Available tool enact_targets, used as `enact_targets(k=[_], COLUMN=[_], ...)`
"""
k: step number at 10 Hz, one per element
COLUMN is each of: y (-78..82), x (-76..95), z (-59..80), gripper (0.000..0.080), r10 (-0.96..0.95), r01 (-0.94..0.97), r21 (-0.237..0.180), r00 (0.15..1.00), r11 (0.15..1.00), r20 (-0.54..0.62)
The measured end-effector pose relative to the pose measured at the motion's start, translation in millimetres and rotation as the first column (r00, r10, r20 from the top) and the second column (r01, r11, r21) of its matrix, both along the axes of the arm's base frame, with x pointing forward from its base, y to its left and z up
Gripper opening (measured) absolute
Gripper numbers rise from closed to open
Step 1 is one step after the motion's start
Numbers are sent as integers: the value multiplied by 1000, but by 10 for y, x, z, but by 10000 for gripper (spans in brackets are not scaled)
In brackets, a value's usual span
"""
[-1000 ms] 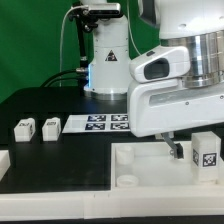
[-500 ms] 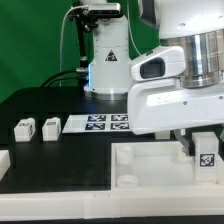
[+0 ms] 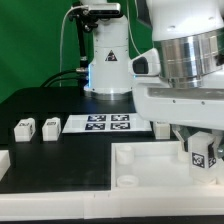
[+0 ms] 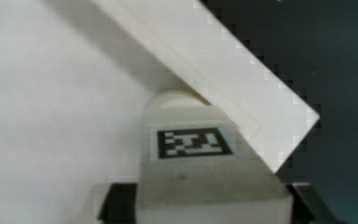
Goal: Assemble one leg
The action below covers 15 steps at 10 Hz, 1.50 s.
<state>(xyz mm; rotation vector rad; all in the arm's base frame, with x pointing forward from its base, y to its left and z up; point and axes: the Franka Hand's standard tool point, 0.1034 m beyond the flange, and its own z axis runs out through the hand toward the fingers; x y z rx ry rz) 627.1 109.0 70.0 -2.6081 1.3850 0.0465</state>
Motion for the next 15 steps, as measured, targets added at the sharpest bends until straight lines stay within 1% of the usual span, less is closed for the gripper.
enact_targets(k=[1, 2, 4, 5, 6, 7, 8, 9, 10, 11, 13, 14, 15], y=[-5, 9, 64, 87, 88, 89, 87, 83, 79, 100, 91, 89, 74], x=[-3, -13, -29, -31, -31, -34, -41, -60, -58, -55, -59, -59, -49], z=[-4, -9, -13, -13, -14, -16, -18, -17, 10, 53, 44, 44, 49], gripper=[294, 294, 294, 294, 294, 295, 295, 463, 605, 636, 647, 649, 649], r10=[-83, -214, -349, -472, -467, -430, -351, -166, 4, 76, 316, 423, 606], r01=[84, 216, 353, 480, 475, 437, 356, 169, -4, -76, -316, -423, -602], r21=[20, 42, 46, 49, 51, 54, 50, 41, 27, 13, -6, -24, -80], r00=[996, 976, 933, 874, 876, 896, 932, 984, 1000, 997, 948, 905, 793], r11=[996, 975, 934, 876, 878, 898, 933, 985, 1000, 997, 949, 906, 795], r20=[-16, -46, -83, -117, -117, -109, -91, -62, -31, -11, 33, 50, 63])
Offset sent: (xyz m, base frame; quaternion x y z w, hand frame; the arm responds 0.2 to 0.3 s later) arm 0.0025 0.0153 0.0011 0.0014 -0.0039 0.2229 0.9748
